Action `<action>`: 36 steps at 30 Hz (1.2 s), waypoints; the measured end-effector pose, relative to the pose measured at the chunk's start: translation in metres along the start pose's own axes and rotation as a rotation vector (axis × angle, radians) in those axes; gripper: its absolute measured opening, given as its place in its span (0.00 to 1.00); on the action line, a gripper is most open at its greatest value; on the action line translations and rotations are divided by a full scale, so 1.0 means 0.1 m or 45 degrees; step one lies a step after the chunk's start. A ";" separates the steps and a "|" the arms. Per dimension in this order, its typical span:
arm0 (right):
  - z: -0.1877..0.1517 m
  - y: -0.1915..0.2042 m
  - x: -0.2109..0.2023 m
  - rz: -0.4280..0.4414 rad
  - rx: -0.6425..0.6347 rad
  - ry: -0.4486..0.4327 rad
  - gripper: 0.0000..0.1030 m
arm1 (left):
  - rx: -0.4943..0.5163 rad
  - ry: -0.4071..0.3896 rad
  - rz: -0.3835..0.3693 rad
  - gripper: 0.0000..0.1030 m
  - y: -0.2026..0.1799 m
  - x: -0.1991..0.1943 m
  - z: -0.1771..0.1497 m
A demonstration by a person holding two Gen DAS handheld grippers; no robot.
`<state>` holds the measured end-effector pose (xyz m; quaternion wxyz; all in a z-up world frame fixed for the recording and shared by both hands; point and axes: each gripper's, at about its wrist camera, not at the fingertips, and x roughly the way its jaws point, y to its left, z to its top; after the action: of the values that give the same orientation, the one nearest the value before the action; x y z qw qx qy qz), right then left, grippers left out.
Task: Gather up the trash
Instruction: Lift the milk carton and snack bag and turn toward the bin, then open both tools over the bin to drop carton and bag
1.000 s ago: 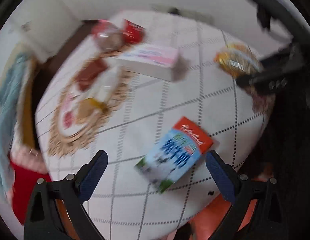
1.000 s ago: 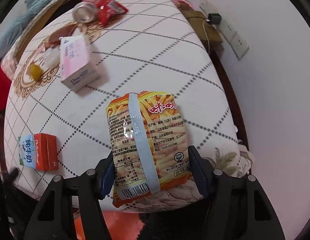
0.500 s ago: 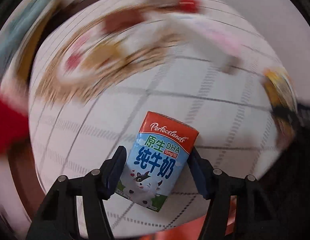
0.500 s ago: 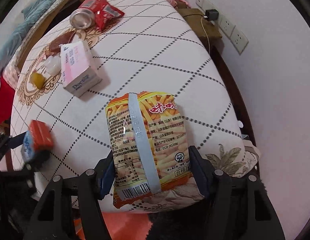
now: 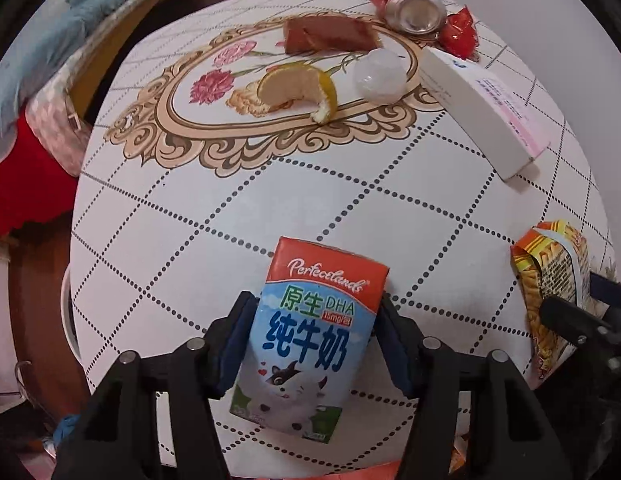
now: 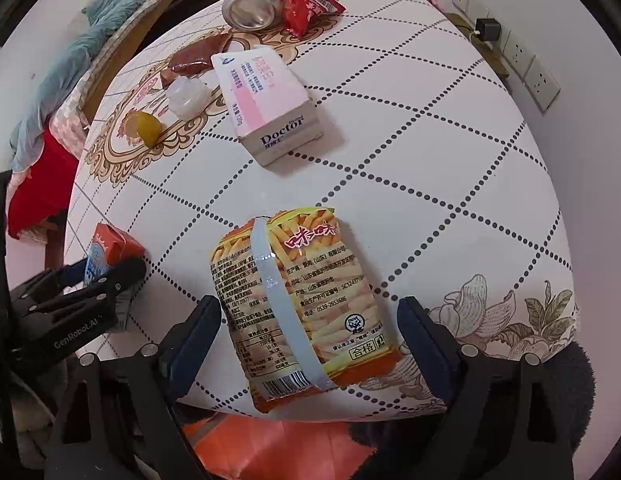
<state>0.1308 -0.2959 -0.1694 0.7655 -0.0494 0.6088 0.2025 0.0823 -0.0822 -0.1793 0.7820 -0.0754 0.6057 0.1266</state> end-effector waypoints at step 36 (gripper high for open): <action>0.13 2.79 -0.76 0.412 -0.471 -0.184 0.56 | -0.681 -0.513 0.115 0.49 2.86 -1.91 -0.70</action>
<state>0.0254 -0.0557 -0.0456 0.7425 -0.0760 0.5051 0.4334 -0.1104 0.1524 -0.0020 0.8320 -0.2245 0.3871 0.3281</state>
